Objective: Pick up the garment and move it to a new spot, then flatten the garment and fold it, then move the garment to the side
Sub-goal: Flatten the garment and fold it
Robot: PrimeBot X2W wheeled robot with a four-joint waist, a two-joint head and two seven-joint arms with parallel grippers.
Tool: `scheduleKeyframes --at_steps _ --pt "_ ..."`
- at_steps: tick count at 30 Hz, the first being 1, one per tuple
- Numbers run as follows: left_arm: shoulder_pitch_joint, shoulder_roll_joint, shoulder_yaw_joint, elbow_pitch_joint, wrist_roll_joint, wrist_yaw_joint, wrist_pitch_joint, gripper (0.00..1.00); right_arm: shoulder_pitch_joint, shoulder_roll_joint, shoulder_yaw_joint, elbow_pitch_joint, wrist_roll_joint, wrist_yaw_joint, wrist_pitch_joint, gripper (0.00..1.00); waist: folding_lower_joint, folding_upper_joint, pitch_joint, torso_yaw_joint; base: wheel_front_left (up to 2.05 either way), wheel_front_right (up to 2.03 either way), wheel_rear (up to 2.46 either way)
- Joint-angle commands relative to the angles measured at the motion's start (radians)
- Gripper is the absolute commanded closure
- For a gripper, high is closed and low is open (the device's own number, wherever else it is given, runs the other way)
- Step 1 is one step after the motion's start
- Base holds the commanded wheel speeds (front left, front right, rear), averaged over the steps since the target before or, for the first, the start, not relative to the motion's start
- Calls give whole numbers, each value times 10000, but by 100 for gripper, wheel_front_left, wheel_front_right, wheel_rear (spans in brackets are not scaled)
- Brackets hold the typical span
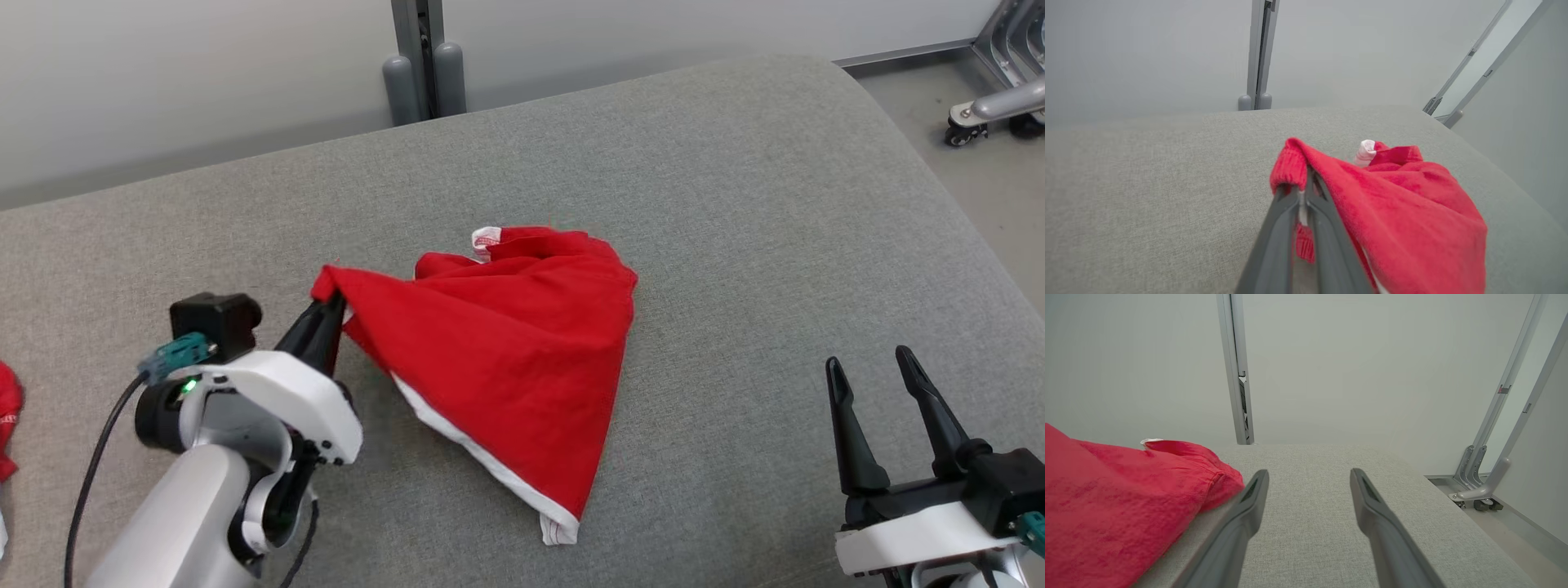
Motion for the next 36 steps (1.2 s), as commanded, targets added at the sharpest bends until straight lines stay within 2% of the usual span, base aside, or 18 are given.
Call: scheduleKeyframes --at_steps 1,8,13,18,21,22,23,24,29,33,34,36 --pt "294 130 159 239 -99 46 -130 100 73 -19 -62 -18 42 14 -46 0 0 -1 12 14 0 0 0" --pt "1032 509 522 1775 -492 -182 -436 100 6 -47 -96 -33 0 16 -46 0 0 -1 121 294 0 0 0" --pt "1240 767 474 2698 -269 -30 -544 100 -22 -142 -71 -17 -22 16 -46 0 0 -1 114 501 0 0 0" --pt "1320 964 303 2983 -34 189 -366 100 48 -216 -66 15 -26 16 -46 0 0 -1 50 688 0 0 0" --pt "1283 861 211 2774 -73 99 -367 100 78 -230 -28 37 -23 16 -46 0 0 -1 27 794 0 0 0" --pt "1295 811 185 2673 -67 74 -419 88 93 -232 -23 51 -25 14 -46 0 0 -1 4 817 0 0 0" --pt "1344 741 202 2560 -132 80 -473 23 101 -231 -8 63 -31 14 -46 0 0 -1 -17 827 0 0 0" --pt "1427 727 193 2461 -138 82 -486 0 103 -228 13 78 -35 16 -46 0 0 -1 -36 826 0 0 0" --pt "2114 1026 353 1500 -264 370 -563 0 148 -221 56 84 1 14 -46 0 0 -1 -123 777 0 0 0" --pt "3077 1566 667 403 -290 988 -448 0 240 -233 -7 41 25 14 -46 0 0 -1 -159 727 0 0 0" --pt "3077 1566 667 403 -290 988 -448 0 240 -233 -7 41 25 14 -46 0 0 -1 -159 727 0 0 0" --pt "3533 1829 805 -341 -211 1395 -372 0 276 -242 -25 22 37 14 -46 0 0 -1 -147 702 0 0 0"
